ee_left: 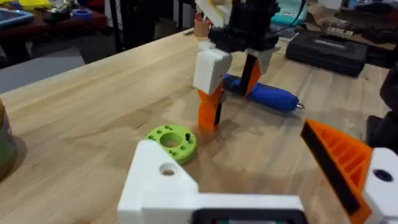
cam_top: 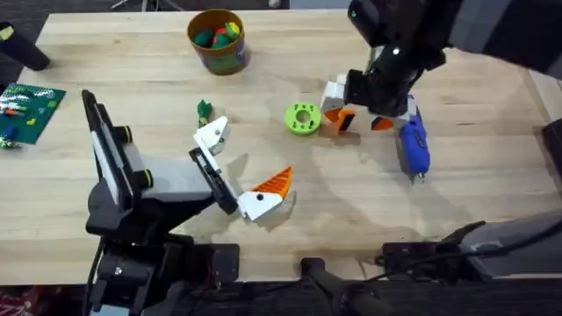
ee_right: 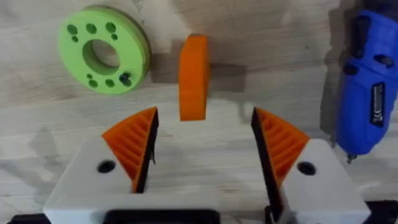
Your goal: Pick up the gripper from the table and insert it into the empty holder that is missing its gripper. Then pick up a screw, insert it into the mounting hole, and use the screwdriver to tighten it. Finally, clean up the table by picking up the vegetable and placing it into the bucket.
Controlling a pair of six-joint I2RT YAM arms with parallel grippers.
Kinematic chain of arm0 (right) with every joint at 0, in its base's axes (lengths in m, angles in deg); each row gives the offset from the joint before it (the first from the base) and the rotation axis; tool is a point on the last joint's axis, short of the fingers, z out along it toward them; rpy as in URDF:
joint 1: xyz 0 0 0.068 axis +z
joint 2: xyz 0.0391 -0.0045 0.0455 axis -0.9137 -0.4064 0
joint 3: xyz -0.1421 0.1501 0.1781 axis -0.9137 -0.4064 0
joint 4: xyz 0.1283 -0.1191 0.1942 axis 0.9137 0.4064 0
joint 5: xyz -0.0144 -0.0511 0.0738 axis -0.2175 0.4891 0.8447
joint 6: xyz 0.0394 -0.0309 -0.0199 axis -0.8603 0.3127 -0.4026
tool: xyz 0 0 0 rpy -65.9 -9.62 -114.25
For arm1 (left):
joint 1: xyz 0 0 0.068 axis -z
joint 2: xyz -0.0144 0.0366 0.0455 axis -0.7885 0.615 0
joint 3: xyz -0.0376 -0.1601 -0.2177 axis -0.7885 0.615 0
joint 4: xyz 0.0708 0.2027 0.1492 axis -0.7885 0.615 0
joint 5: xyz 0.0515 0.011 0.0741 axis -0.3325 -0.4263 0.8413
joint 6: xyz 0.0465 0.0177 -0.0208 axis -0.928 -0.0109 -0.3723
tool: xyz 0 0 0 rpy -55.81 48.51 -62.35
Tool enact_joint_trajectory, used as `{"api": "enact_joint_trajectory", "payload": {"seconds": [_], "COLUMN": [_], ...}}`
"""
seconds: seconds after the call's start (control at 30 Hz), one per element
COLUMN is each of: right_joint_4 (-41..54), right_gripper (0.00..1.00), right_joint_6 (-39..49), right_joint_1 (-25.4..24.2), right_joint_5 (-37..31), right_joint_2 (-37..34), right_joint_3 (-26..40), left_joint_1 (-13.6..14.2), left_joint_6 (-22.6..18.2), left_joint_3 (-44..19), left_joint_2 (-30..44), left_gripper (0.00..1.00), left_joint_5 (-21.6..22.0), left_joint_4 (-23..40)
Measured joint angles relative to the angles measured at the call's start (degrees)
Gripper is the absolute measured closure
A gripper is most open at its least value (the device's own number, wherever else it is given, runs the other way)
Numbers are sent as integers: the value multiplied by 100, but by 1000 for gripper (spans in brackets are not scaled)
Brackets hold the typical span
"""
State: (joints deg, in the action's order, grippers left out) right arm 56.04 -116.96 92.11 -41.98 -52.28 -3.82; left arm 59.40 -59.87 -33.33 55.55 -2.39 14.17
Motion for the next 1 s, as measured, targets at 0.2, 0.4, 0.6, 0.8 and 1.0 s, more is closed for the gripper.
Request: {"api": "enact_joint_trajectory", "payload": {"seconds": [0.2,0.4,0.6,0.8,1.0], "right_joint_4": [-278,-350,-432,-589,-606], "right_gripper": [147,303,393,443,490], "right_joint_6": [131,207,229,299,443], "right_joint_1": [0,0,0,0,0], "right_joint_5": [2,0,0,0,-2], "right_joint_2": [-345,-382,-382,-382,-382], "right_joint_3": [-16,-37,-37,-37,-37], "left_joint_1": [0,0,0,0,0], "left_joint_6": [2,2,0,0,0], "left_joint_3": [0,0,0,0,0], "left_joint_2": [0,0,0,0,0], "left_gripper": [11,11,11,11,11], "left_joint_5": [0,0,2,0,0], "left_joint_4": [0,0,0,0,0]}}
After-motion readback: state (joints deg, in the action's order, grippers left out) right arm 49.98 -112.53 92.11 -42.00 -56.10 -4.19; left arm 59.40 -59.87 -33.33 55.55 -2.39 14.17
